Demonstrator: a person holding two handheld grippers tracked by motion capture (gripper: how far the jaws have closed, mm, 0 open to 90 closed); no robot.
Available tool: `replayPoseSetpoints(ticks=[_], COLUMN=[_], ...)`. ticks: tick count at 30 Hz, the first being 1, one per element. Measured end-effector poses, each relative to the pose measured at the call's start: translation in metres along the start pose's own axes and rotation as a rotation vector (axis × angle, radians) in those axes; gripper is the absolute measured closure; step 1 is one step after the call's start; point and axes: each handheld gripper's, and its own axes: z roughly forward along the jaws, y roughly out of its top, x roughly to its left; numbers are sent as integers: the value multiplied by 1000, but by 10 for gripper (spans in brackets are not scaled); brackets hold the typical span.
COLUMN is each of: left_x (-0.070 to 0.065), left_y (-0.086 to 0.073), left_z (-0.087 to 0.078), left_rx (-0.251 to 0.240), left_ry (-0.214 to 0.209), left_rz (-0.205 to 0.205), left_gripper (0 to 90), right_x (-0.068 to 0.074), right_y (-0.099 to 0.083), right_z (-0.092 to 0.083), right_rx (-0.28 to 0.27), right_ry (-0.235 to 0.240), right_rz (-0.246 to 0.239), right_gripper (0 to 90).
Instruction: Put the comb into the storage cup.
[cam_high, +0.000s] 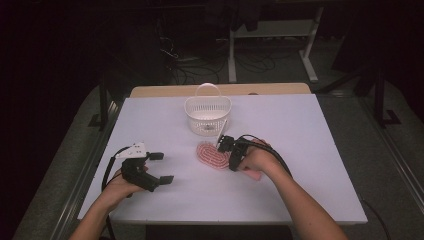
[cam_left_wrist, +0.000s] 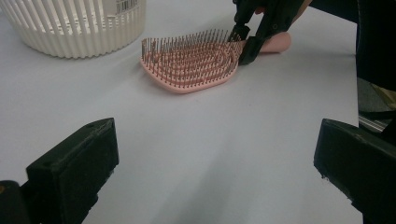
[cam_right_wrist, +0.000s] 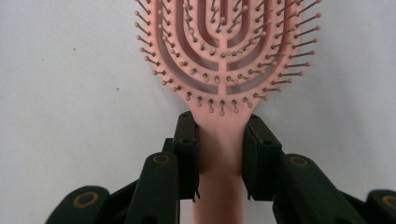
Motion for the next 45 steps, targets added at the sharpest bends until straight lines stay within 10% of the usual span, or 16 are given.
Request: replayPoseSetpoints(ticks=[45], left_x=[0], left_y=[-2], left_z=[-1], left_rx=[10], left_ry=[13], left_rz=[-2], left_gripper=[0], right_x=[-25], right_y=[-63], right_z=[-49], right_rx=[-475], right_ry=[39], right_rz=[92], right_gripper=[684])
